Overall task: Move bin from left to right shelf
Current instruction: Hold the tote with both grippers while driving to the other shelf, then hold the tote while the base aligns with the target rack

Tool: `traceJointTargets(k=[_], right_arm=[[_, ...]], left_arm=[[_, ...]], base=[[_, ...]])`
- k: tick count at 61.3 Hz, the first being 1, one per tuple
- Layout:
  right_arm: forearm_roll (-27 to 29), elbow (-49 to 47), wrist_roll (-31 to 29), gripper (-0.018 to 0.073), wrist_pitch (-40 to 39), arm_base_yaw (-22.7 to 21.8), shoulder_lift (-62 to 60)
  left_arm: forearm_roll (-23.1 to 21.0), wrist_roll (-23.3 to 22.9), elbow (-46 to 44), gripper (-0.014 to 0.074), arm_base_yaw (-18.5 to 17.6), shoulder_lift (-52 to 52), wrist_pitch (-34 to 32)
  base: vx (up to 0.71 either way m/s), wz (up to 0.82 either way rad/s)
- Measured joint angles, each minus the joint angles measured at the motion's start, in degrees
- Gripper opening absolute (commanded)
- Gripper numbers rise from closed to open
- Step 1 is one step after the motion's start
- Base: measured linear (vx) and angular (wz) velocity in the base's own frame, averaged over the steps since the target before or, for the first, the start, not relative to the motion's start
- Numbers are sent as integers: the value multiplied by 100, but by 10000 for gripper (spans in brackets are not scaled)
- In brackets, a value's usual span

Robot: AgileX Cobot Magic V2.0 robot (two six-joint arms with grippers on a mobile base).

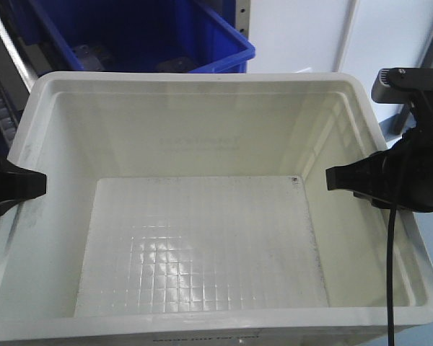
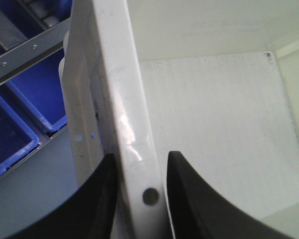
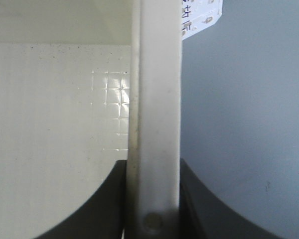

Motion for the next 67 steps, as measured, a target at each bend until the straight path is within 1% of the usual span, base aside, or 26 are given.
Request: traceJointTargets(k=[36,67], right_arm=[[-5,0,0,36,0,0,0],[-5,0,0,36,0,0,0]], left_arm=[[0,0,0,73,0,0,0],[0,0,0,73,0,0,0]], base=[[0,47],[1,33]])
